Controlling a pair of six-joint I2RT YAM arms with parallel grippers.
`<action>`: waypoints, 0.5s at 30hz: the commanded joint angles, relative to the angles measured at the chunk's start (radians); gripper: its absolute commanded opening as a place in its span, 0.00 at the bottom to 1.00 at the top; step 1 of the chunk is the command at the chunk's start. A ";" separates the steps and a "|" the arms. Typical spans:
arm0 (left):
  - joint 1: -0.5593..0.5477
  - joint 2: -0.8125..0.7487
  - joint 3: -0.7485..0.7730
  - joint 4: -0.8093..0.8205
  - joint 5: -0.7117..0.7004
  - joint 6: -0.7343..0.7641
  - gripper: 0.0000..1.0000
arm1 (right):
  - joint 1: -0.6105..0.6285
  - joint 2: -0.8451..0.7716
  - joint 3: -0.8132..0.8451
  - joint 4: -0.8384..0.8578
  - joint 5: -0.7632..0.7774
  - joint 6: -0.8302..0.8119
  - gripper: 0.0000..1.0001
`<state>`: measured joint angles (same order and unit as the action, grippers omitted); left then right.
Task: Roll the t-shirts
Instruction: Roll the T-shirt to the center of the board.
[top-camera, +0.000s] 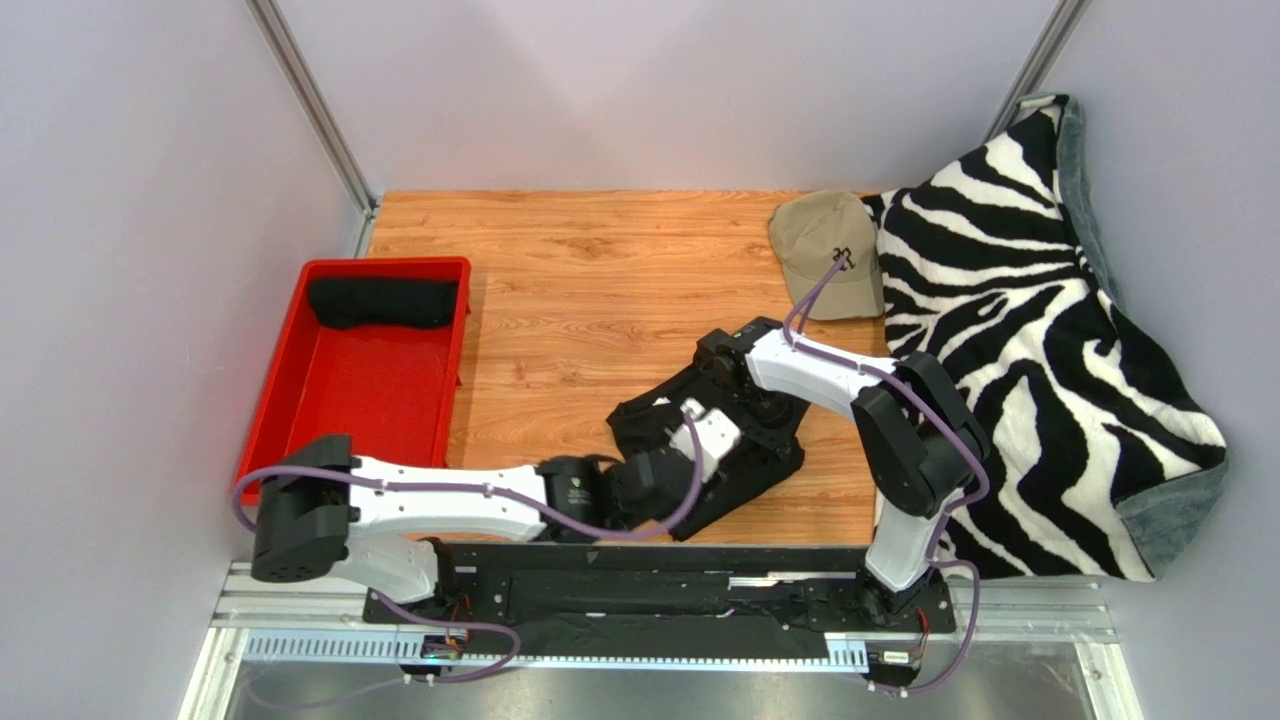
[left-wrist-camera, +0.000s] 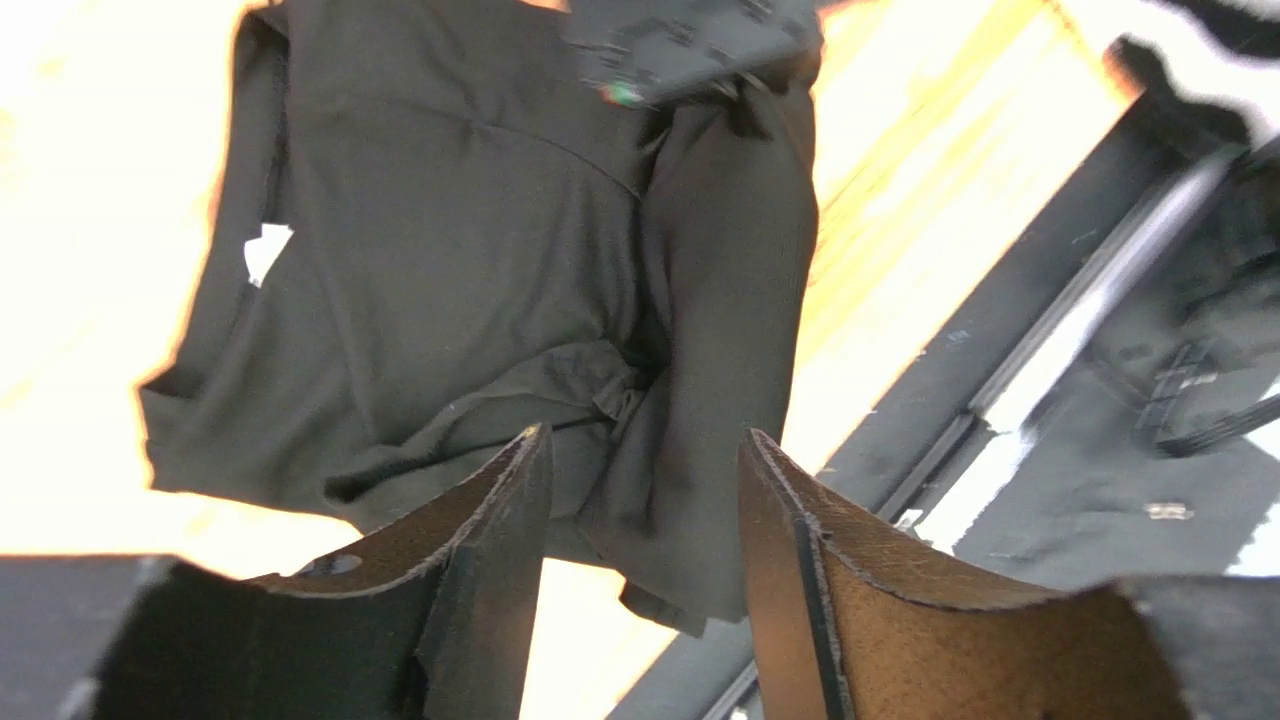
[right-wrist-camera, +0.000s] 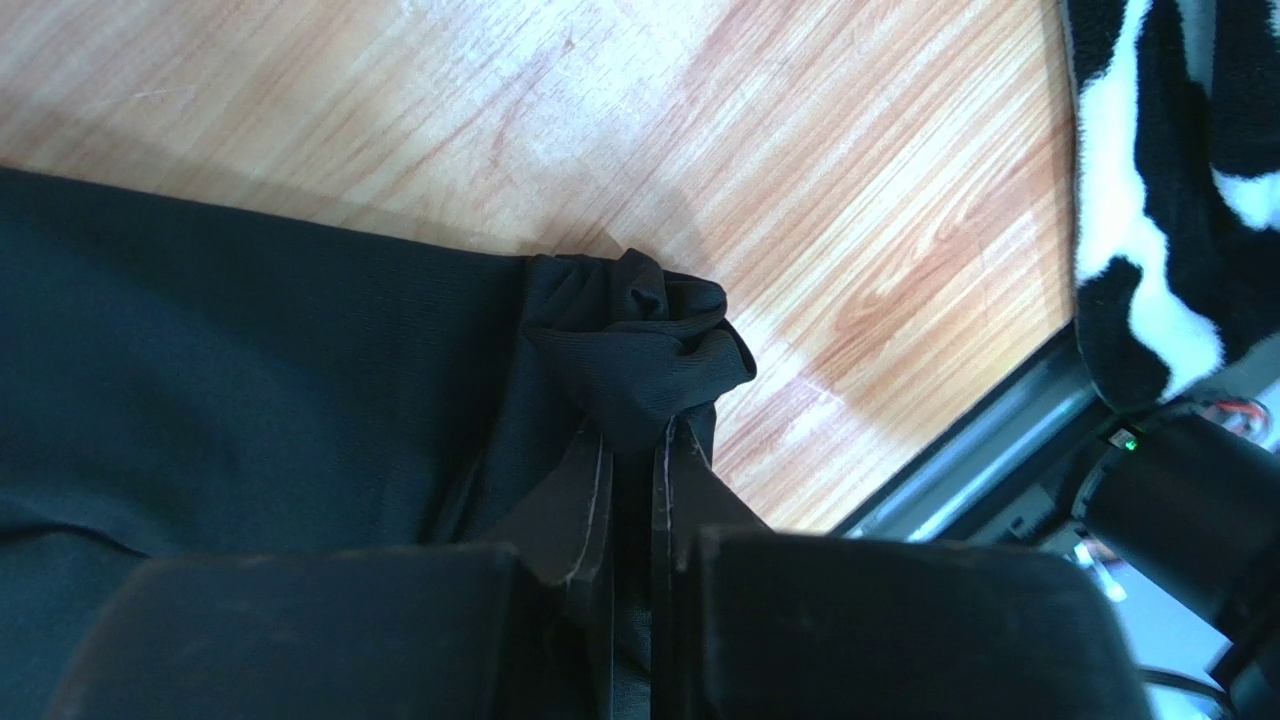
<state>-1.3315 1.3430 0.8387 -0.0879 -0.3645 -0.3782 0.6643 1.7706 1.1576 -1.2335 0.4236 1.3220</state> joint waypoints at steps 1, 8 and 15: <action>-0.164 0.134 0.080 0.028 -0.388 0.179 0.57 | -0.019 0.053 0.071 -0.049 -0.031 -0.024 0.00; -0.235 0.304 0.178 0.082 -0.430 0.301 0.59 | -0.034 0.070 0.100 -0.058 -0.049 -0.043 0.00; -0.244 0.386 0.212 0.131 -0.392 0.351 0.59 | -0.042 0.107 0.103 -0.070 -0.051 -0.060 0.00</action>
<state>-1.5696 1.7180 1.0172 -0.0269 -0.7464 -0.0868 0.6315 1.8530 1.2392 -1.2972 0.3786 1.2728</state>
